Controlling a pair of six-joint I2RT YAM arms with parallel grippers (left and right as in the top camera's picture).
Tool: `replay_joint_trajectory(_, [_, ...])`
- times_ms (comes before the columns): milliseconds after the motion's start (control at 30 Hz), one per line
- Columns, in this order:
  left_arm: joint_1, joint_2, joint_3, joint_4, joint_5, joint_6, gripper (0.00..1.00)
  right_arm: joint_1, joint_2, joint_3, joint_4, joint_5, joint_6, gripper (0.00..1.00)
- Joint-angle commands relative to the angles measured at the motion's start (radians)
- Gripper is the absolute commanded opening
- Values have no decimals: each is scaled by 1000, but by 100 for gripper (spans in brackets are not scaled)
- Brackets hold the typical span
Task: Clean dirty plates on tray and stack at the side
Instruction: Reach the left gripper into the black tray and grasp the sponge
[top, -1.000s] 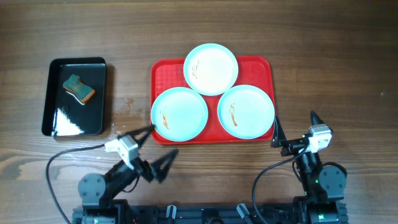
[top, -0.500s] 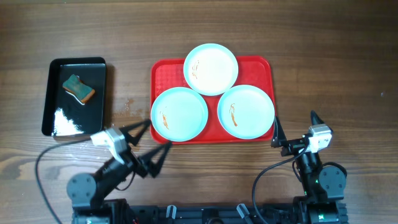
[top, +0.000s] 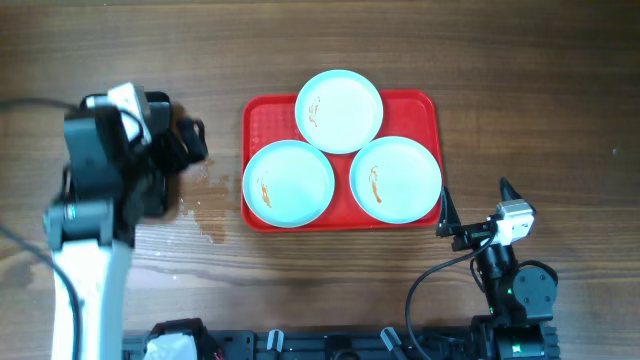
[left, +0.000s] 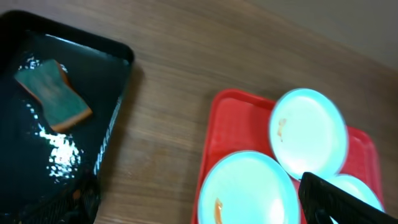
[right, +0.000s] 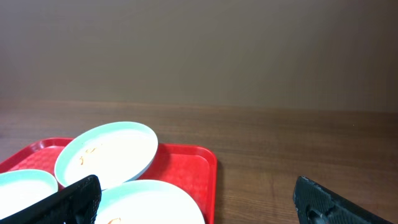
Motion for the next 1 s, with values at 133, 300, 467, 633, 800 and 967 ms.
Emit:
replay_joint_trajectory(133, [98,333,363,-237,-66,-21,100,-5,-2,-1,4,11,-17,99])
replay_joint_trajectory(300, [190,475,447,-224,-61,-49,100,-5,-2,-1,4,11,-17,100])
replay_joint_trajectory(467, [240,539,447,-201,-21,-48,100,-5,-2,-1,4,11,-17,100])
replay_joint_trajectory(633, [253,621,446,-154,-121,-49,100,-5,-2,-1,4,11,-17,100])
replay_joint_trajectory(800, [253,724,444,-143,-249,-57,100,-5,-2,-1,4,11,-17,100])
replay_joint_trajectory(967, [253,829,444,-117,-249,-60,86,-5,-2,-1,4,11,-17,100])
